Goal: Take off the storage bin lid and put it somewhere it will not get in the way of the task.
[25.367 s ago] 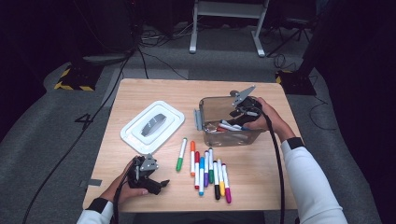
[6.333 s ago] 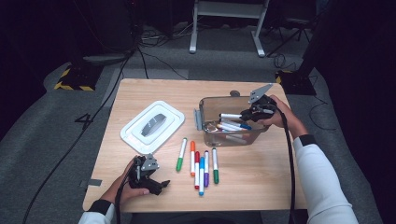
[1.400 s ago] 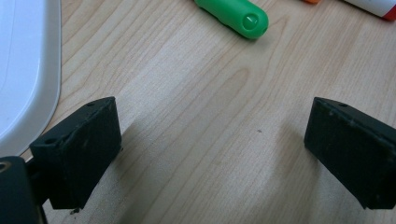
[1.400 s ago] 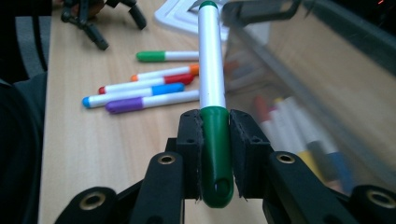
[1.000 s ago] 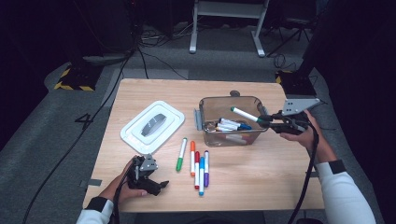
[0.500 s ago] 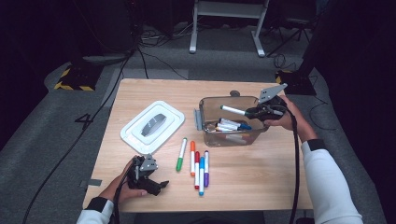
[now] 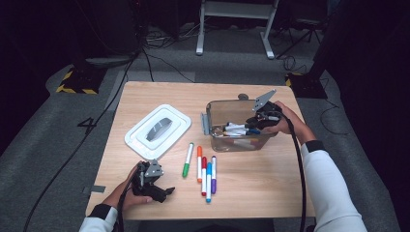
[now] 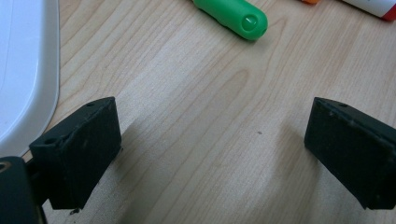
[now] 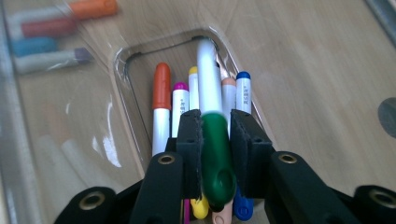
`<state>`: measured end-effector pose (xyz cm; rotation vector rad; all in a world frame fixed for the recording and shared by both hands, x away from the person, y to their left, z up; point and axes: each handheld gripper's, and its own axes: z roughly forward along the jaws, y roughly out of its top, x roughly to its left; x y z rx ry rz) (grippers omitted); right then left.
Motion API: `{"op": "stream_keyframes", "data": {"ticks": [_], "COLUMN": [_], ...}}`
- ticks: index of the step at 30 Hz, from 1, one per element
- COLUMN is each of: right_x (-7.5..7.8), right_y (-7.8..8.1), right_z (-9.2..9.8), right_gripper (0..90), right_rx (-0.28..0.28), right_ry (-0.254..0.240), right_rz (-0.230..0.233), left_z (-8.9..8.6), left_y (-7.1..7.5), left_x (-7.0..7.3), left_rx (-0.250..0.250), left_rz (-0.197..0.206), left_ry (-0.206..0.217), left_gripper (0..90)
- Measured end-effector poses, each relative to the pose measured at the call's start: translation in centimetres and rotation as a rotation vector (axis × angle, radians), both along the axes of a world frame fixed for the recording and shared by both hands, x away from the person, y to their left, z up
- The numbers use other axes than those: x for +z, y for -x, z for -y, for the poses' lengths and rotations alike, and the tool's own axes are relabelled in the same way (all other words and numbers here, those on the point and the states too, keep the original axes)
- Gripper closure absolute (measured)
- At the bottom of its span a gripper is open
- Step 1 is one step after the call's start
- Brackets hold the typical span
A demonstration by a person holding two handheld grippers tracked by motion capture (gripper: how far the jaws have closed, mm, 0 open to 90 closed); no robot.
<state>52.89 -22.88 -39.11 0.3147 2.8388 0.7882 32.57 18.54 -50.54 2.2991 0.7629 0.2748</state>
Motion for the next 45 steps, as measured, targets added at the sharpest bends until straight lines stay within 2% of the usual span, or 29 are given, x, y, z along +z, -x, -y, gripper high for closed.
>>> {"op": "stream_keyframes", "data": {"ticks": [6,8,10,12,14,18,21,27,29,32,40,41,45], "right_x": [0.7,1.1,1.7,2.4,3.0,4.0,4.5,5.0,4.8,4.2,1.2,0.7,-1.0], "right_y": [0.2,0.4,0.8,1.3,1.8,3.3,4.8,8.4,9.5,11.2,14.8,15.2,16.0], "right_z": [0.9,1.4,2.1,2.8,3.4,4.7,5.6,7.6,8.2,8.9,9.3,9.3,8.7], "right_gripper": [61.2,53.6,49.9,42.6,36.5,28.1,24.3,22.8,22.7,22.7,25.8,25.8,25.2], "right_rx": [-0.067,-0.098,-0.126,-0.157,-0.188,-0.222,-0.260,-0.324,-0.352,-0.357,-0.348,-0.350,-0.356], "right_ry": [-0.072,-0.100,-0.151,-0.189,-0.215,-0.258,-0.287,-0.321,-0.326,-0.349,-0.355,-0.356,-0.365], "right_rz": [0.025,0.040,0.047,0.058,0.064,0.077,0.104,0.194,0.216,0.221,0.201,0.209,0.179], "left_z": [0.0,0.0,0.0,0.0,0.0,0.0,0.0,0.0,0.0,0.0,0.0,0.0,0.0], "left_y": [0.0,0.0,0.0,0.0,0.0,0.1,0.1,0.1,0.1,0.1,0.1,0.1,0.1], "left_x": [0.0,0.0,0.0,0.0,0.0,0.0,0.0,0.0,0.0,0.0,0.0,0.0,0.0], "left_rx": [-0.001,0.000,0.002,0.001,0.002,0.003,0.004,0.004,0.005,0.005,0.006,0.005,0.005], "left_rz": [0.000,0.000,0.000,0.000,0.000,0.000,0.000,0.000,0.000,0.000,-0.001,-0.001,-0.001], "left_ry": [-0.001,0.000,0.000,0.000,0.000,-0.001,-0.002,-0.002,-0.002,-0.002,-0.001,-0.001,0.000], "left_gripper": [4.1,4.2,4.2,4.2,4.2,4.3,4.3,4.3,4.3,4.3,4.3,4.3,4.3]}}
